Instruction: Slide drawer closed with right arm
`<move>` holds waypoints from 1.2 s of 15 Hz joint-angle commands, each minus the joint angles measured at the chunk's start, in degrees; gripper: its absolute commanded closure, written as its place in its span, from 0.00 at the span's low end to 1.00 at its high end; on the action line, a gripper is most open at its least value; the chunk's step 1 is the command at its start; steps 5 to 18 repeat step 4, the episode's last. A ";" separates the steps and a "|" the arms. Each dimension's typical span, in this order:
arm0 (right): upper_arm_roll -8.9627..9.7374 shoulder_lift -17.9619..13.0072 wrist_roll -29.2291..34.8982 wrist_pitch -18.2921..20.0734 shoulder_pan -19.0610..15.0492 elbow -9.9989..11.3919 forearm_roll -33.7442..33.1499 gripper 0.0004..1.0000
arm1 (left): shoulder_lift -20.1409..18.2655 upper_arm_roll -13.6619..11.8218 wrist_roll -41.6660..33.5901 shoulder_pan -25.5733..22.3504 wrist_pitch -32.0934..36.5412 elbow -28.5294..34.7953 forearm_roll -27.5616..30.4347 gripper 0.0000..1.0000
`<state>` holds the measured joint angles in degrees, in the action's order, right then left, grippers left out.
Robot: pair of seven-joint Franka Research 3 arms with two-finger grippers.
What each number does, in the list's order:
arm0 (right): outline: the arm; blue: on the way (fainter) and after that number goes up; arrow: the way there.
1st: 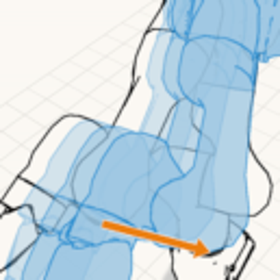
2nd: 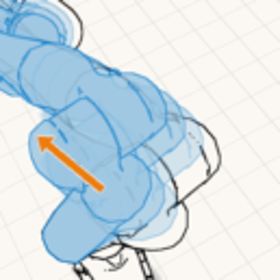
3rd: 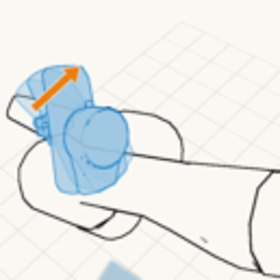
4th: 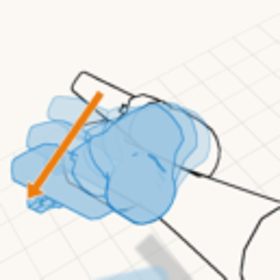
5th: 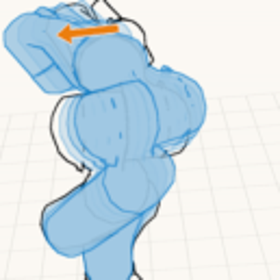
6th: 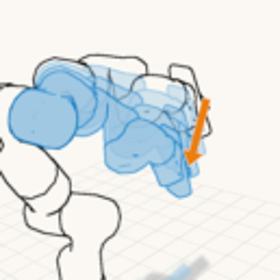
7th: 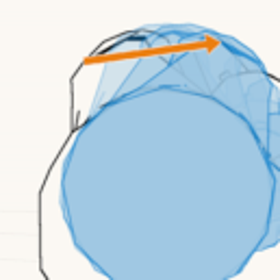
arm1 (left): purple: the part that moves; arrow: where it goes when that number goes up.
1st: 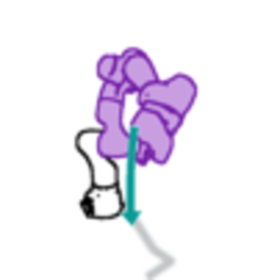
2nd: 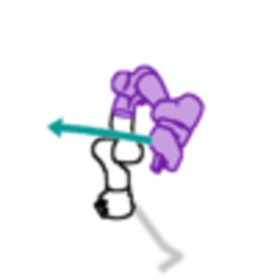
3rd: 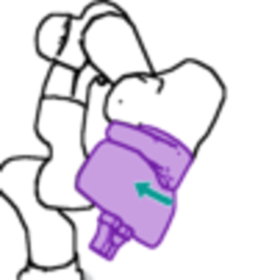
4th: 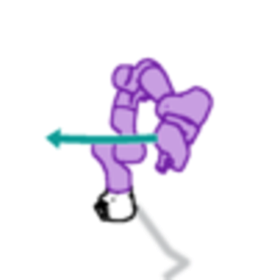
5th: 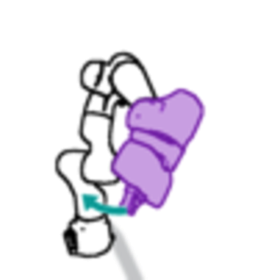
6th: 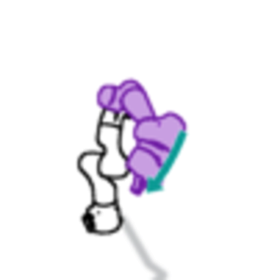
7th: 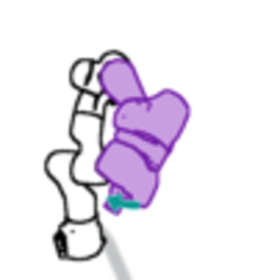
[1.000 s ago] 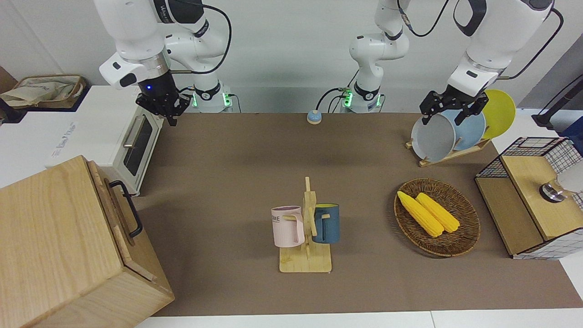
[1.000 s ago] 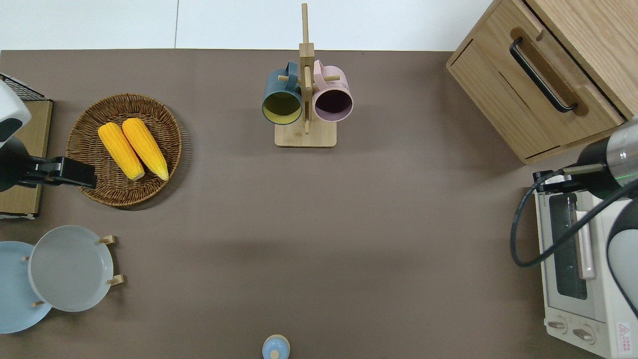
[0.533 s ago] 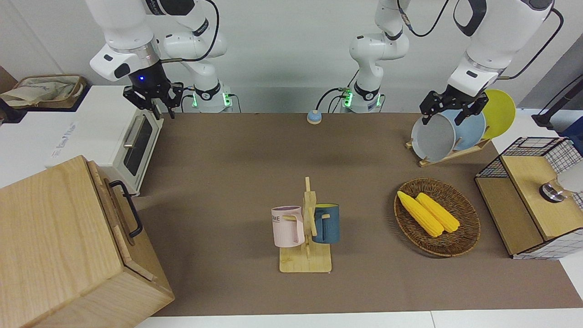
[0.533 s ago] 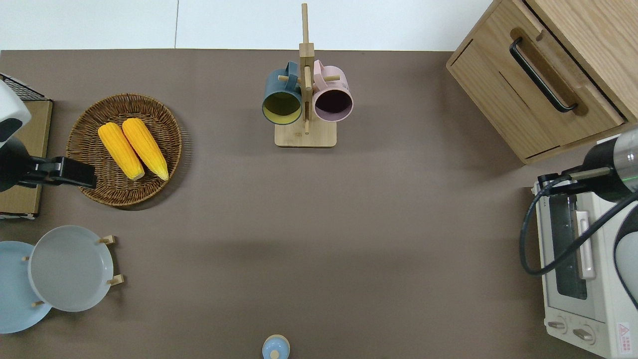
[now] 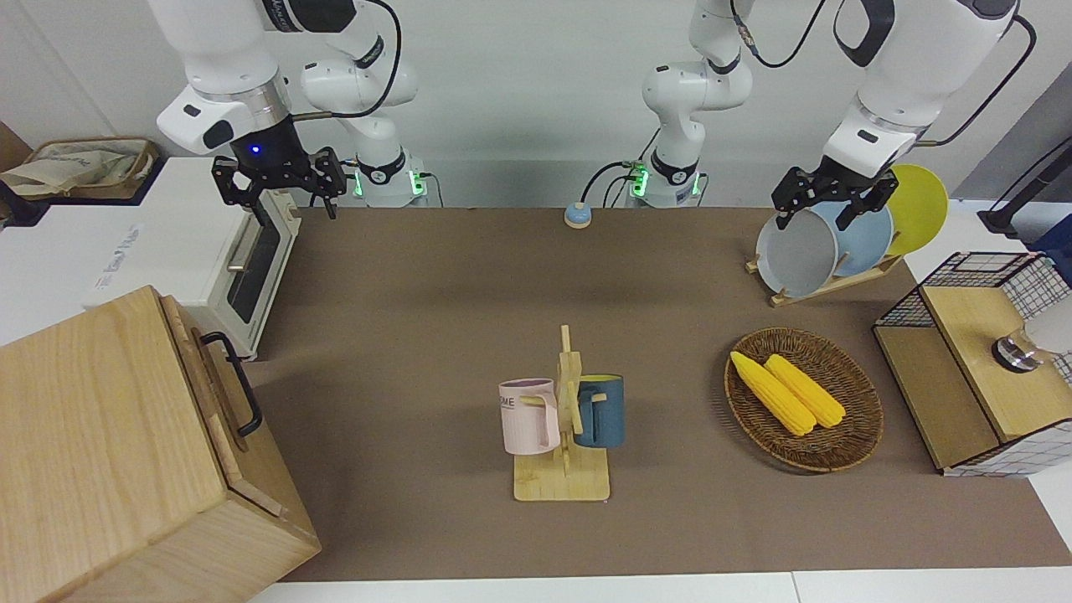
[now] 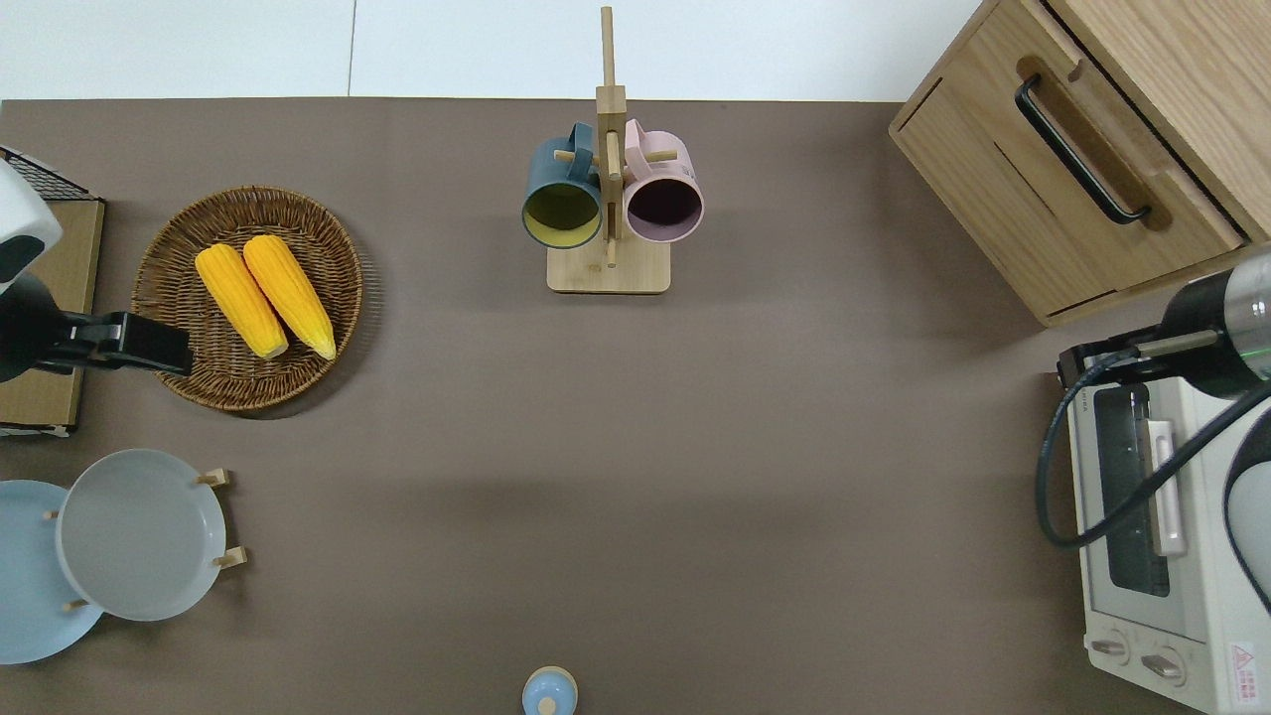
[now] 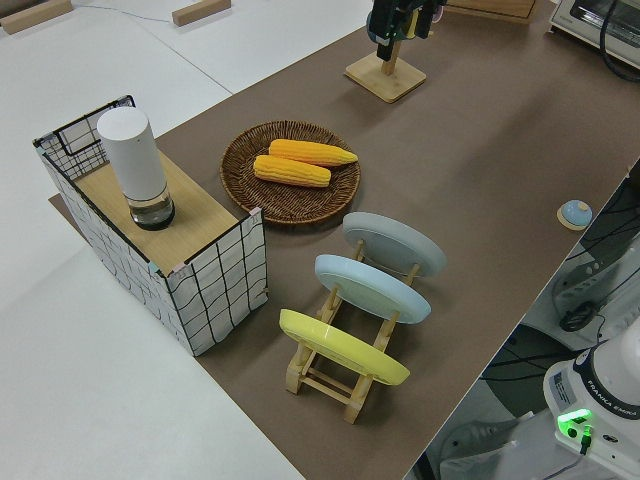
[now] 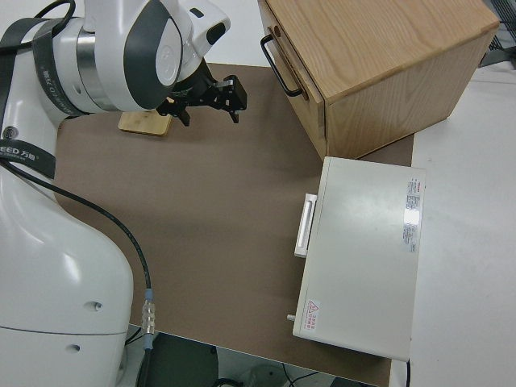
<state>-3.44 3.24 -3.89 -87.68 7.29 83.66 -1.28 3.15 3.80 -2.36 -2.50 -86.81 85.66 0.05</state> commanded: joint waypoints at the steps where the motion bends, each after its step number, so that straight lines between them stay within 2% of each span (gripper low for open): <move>1: 0.37 2.03 -0.85 0.05 -1.75 -1.92 1.02 0.01 | -0.25 -0.02 0.60 0.39 1.03 -0.49 -1.02 0.01; 4: 0.28 2.30 -1.38 0.05 -3.25 -1.92 2.42 0.01 | -0.25 -0.02 0.60 0.39 1.03 -0.58 -1.02 0.01; 18: 0.28 2.30 -1.38 0.05 -3.25 -1.92 2.42 0.01 | -0.25 -0.02 0.60 0.39 1.03 -0.58 -1.02 0.01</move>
